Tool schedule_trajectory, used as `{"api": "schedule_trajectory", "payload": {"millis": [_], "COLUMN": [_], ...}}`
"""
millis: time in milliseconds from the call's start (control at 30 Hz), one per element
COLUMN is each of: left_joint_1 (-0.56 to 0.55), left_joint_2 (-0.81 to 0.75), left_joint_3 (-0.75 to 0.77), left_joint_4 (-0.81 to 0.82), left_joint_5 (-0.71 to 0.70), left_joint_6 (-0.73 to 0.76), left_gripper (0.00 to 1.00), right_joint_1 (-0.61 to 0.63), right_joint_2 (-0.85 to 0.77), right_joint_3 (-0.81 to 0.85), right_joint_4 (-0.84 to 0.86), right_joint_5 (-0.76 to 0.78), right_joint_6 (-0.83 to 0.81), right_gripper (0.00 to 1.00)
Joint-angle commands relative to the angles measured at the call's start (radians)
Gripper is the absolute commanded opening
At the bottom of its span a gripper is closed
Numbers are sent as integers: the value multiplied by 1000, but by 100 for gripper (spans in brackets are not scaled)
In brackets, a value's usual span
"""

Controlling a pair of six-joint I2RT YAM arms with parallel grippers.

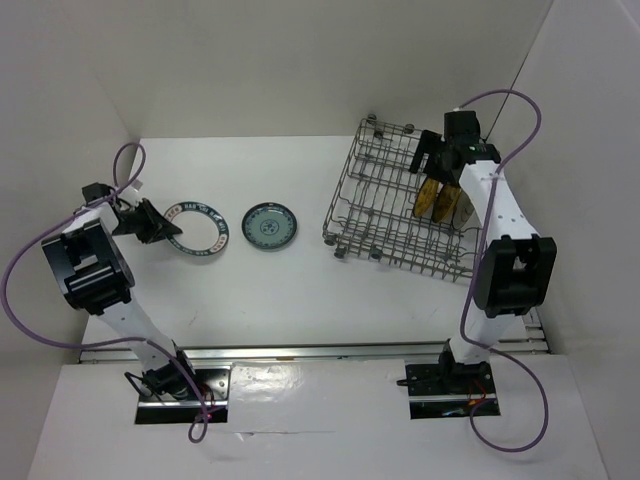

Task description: Unload the plates from the dish rack

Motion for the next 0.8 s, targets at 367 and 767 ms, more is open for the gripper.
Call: {"api": "schedule_trajectory", "payload": {"millis": [367, 767], "left_joint_1": [7, 7], "left_joint_2": [126, 95], "left_joint_3": [71, 92], "left_joint_4": [-65, -109], "left_joint_5": [-95, -150], "left_joint_6": [-11, 1], "left_gripper": [38, 62], "right_joint_1": [-5, -5], "right_joint_2": [161, 236], "right_joint_3": [31, 83], "right_joint_4": [-12, 10], "right_joint_5": [166, 137], "right_joint_6": [-32, -32], "right_gripper": [92, 69]}}
